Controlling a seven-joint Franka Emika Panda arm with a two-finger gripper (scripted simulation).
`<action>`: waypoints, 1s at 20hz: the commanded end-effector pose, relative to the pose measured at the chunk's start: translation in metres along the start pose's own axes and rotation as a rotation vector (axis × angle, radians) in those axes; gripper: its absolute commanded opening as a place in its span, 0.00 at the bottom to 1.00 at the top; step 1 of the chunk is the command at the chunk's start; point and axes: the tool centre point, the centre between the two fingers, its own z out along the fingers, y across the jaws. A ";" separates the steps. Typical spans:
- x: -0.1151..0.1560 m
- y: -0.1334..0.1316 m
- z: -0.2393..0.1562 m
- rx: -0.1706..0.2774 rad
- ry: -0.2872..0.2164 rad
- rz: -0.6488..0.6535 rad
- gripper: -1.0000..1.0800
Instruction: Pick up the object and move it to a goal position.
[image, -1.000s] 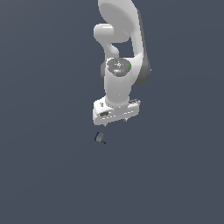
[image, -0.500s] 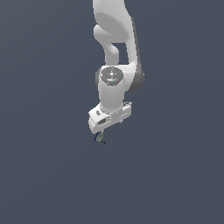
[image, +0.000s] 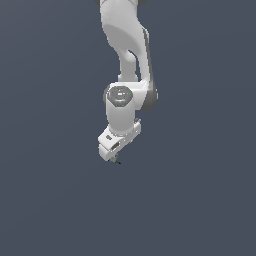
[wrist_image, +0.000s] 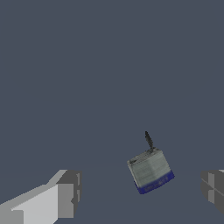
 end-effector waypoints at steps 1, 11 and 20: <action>-0.003 0.004 0.006 0.000 0.001 -0.063 0.96; -0.014 0.019 0.029 0.003 0.006 -0.286 0.96; -0.020 0.026 0.040 0.004 0.010 -0.391 0.96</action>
